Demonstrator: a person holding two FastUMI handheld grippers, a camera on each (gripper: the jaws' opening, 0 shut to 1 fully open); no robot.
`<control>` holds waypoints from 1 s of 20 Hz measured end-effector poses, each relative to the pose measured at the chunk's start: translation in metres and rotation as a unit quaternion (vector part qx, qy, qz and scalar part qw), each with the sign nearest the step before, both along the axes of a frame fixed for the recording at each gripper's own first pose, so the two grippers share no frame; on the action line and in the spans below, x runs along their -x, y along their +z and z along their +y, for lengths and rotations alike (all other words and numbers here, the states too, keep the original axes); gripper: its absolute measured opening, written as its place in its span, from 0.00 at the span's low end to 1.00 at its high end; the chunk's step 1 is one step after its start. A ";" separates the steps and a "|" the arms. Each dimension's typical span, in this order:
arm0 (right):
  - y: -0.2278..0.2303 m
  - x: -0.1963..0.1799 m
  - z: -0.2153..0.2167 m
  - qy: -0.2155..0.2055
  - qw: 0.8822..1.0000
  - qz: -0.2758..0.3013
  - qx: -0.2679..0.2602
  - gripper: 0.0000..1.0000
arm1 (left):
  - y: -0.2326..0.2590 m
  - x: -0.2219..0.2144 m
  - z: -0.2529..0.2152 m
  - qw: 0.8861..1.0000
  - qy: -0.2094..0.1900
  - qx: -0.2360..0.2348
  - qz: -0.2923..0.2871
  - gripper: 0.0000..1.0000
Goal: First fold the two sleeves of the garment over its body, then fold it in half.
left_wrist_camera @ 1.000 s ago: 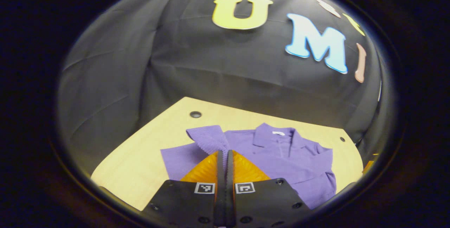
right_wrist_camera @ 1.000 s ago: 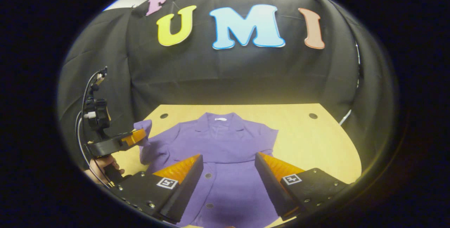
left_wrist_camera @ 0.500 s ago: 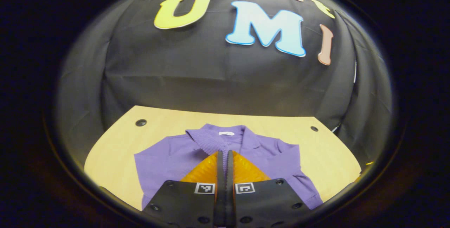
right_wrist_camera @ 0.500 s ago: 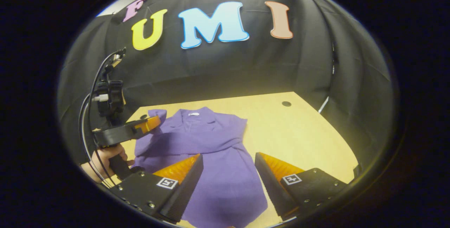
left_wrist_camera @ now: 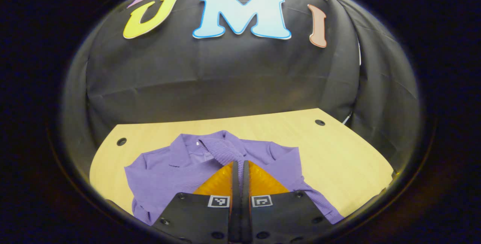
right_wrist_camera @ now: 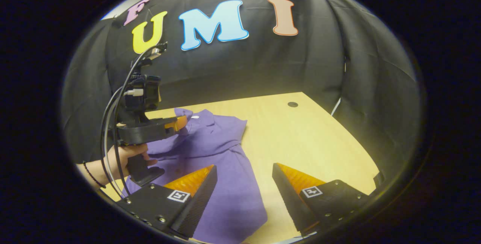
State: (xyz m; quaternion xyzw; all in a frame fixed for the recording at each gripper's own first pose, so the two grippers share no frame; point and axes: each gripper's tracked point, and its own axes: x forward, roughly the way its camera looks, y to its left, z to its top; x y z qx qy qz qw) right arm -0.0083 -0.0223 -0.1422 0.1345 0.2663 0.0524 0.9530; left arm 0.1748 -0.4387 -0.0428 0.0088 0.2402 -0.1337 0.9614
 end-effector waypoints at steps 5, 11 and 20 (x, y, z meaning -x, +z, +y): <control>-0.016 -0.004 -0.005 0.039 0.999 0.004 -0.002 0.92 | -0.024 0.004 -0.021 1.000 -0.017 -0.014 0.021 0.08; -0.026 -0.005 -0.019 0.043 0.999 0.000 0.016 0.92 | -0.018 0.018 -0.032 0.999 -0.035 0.005 0.023 0.41; -0.042 0.023 -0.007 0.025 0.998 0.012 0.050 0.92 | 0.013 0.098 0.039 1.000 0.004 0.009 0.003 0.90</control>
